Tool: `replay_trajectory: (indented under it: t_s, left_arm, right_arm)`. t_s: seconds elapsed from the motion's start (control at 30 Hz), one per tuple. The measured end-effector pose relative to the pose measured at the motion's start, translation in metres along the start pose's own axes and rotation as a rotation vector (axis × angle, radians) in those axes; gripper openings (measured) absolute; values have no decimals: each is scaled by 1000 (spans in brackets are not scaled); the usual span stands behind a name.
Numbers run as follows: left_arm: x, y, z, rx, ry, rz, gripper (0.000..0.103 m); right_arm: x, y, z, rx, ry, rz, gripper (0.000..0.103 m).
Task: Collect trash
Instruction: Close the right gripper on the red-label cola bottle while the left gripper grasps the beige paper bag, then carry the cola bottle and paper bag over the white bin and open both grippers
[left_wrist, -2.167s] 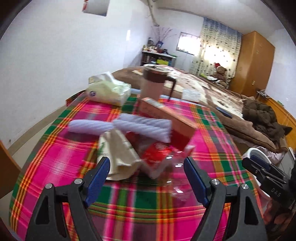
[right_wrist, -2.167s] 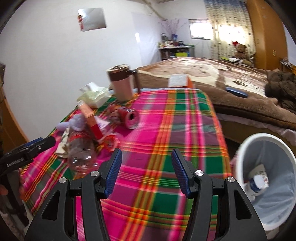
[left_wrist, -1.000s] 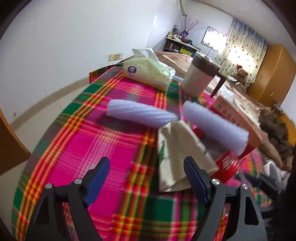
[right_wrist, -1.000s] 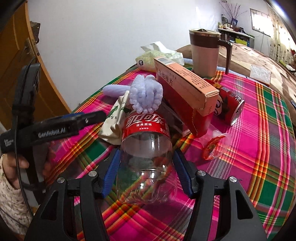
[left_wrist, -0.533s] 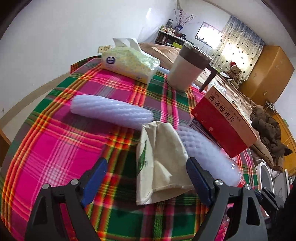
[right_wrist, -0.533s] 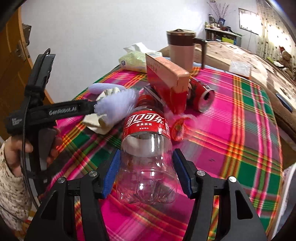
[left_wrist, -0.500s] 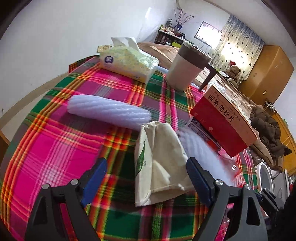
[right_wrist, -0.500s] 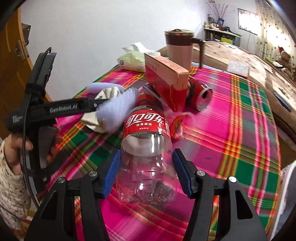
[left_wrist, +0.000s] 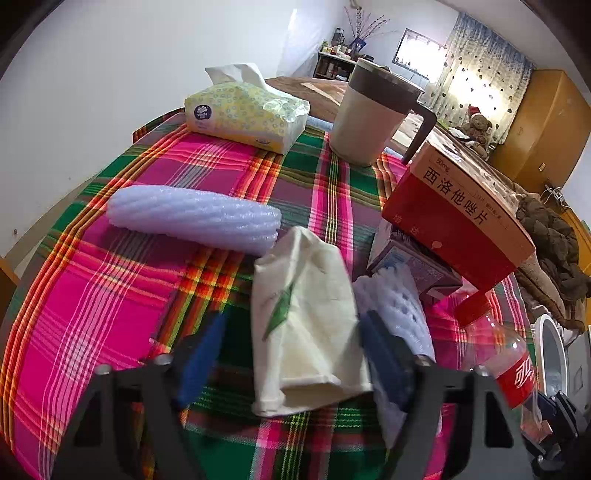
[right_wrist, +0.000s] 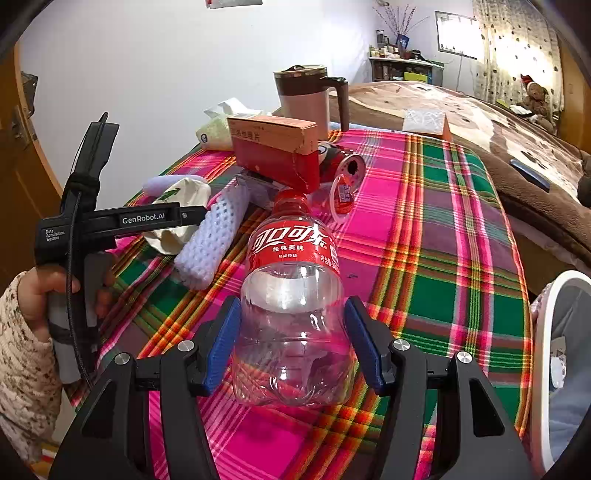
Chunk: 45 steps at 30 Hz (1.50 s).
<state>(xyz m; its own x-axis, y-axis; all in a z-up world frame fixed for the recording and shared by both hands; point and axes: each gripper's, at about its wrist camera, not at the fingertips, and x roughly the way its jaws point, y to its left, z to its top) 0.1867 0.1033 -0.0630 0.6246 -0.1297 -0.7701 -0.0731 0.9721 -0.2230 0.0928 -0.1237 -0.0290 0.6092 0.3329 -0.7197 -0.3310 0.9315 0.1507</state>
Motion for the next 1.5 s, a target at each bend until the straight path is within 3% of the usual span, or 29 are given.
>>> replay_trajectory:
  t_s: [0.1,0.3,0.97,1.5]
  left_arm:
    - [0,-3,-1,21,3,11,51]
    - [-6,-10,-4,51,-16,8,42]
    - [-60,-32,-26,117,-112,-49,42]
    - [-91,-89,-36,249,-174,-110,42]
  right_arm:
    - [-1,-2,-1,5,-4,3,60]
    - [-4,-7,-5,30,-16,13,60]
    - [-24,-16,-16,70,-81,28,59]
    - [-68,-40,-15,125,-191,-29,59]
